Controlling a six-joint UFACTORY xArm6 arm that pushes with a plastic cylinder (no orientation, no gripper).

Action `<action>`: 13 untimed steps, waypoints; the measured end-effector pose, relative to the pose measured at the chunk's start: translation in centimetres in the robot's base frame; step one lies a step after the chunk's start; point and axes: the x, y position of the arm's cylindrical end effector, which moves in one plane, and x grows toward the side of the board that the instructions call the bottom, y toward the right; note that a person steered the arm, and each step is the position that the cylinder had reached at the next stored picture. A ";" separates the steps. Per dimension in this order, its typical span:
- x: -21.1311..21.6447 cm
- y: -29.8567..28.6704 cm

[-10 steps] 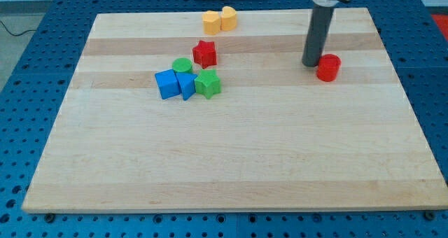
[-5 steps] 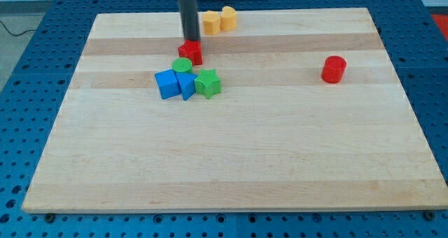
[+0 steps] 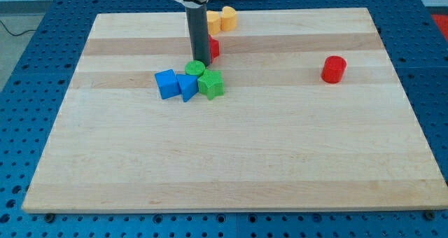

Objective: Place red star to the bottom of the red circle

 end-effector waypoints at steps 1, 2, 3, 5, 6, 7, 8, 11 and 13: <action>-0.1 -6.2; -2.3 -10.0; -4.0 -6.8; -2.6 7.2; -2.4 13.2; -2.4 13.2; -0.8 13.0; 4.9 12.5; 7.5 8.8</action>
